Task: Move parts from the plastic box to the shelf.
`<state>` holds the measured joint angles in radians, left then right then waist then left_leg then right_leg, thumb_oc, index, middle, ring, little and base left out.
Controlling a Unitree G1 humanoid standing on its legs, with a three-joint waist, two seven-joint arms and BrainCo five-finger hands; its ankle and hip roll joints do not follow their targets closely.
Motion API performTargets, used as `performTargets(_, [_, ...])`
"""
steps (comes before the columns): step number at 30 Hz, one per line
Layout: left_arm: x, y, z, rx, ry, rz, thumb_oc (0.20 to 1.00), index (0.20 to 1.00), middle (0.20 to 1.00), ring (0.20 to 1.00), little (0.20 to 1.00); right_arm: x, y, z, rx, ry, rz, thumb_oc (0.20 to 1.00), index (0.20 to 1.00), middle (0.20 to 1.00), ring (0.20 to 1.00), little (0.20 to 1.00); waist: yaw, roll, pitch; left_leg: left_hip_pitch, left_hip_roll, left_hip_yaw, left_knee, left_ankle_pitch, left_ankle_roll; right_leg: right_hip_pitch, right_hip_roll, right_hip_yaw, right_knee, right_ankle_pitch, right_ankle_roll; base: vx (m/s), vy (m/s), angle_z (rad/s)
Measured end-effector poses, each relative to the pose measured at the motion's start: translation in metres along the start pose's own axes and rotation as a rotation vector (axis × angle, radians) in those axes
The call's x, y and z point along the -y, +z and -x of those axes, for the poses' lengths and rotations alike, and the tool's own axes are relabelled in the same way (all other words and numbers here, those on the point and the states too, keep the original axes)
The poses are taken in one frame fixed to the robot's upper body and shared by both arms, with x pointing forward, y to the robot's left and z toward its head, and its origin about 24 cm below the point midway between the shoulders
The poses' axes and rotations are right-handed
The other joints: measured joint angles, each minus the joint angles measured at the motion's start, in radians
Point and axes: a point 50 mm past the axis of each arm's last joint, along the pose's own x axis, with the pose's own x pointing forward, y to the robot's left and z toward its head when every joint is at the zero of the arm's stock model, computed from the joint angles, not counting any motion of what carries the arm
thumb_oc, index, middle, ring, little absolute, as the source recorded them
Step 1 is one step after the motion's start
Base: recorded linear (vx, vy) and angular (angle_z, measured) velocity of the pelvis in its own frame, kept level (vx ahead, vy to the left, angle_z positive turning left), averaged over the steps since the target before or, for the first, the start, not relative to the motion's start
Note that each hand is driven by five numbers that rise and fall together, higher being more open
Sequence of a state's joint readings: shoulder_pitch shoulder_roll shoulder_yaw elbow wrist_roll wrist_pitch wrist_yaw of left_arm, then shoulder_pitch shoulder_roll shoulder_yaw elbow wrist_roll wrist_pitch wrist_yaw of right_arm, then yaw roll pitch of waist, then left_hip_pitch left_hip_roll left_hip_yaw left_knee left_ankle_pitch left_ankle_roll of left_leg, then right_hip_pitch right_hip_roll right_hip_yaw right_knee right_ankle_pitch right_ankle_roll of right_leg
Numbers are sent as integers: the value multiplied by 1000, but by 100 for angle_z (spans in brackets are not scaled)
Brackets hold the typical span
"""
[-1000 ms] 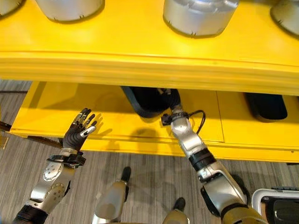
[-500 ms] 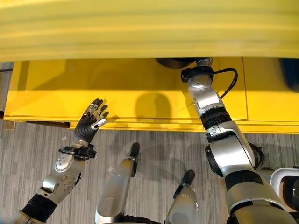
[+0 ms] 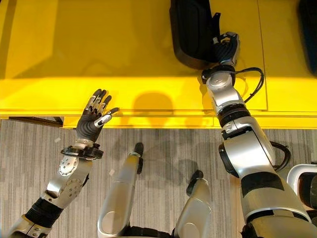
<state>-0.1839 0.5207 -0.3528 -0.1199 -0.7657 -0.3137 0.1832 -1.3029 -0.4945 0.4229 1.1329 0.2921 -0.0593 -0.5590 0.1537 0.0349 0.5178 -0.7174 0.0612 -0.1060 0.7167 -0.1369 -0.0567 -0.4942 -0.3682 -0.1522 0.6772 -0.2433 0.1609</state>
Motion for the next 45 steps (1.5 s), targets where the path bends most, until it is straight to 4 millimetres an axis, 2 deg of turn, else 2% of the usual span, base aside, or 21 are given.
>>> performTargets(8, [1, 0, 0, 3, 11, 3, 1000, 1000, 1000, 1000, 1000, 8, -2, -5, -26, -46, 28, 200, 200, 200, 200, 200, -1, -2, 1, -2, -2, 0, 0, 1, 0, -4, -1, 2, 3, -1, 0, 0, 0, 0])
performTargets(25, [3, 2, 1, 16, -1, 8, 1000, 1000, 1000, 1000, 1000, 48, -17, -17, -49, -129, 167, 200, 200, 200, 200, 200, -4, -4, 2, -6, -6, 3, -15, 13, -7, -13, -11, 2, 1, 2, 12, 0, 0, 1])
performTargets(34, [3, 3, 0, 20, 1, 7, 1000, 1000, 1000, 1000, 1000, 45, -16, -17, -7, -90, 274, 200, 200, 200, 200, 200, -25, -6, 3, -6, -2, 6, -12, 13, -6, -14, -10, 3, 1, 2, 12, 0, 0, 0])
performTargets(43, [4, 5, -1, 33, -3, 8, 1000, 1000, 1000, 1000, 1000, 44, -15, -16, -5, -89, 275, 200, 200, 200, 200, 200, -26, -17, 9, -6, 2, 9, -13, 13, -7, -17, -8, 5, 1, 3, 11, 0, 0, 0])
performTargets(44, [4, 5, -1, 33, -4, 8, 1000, 1000, 1000, 1000, 1000, 44, -15, -16, -4, -89, 275, 564, 564, 564, 564, 564, -27, -17, 9, -6, 2, 9, -13, 13, -7, -17, -8, 5, 1, 3, 11, 0, 0, 0])
performTargets(45, [4, 5, -2, 35, -4, 8, 1000, 1000, 1000, 1000, 1000, 44, -15, -16, -6, -90, 270, 1000, 1000, 1000, 1000, 1000, -27, -17, 9, -6, 2, 9, -13, 13, -7, -17, -8, 5, 1, 3, 11, 0, 0, 0])
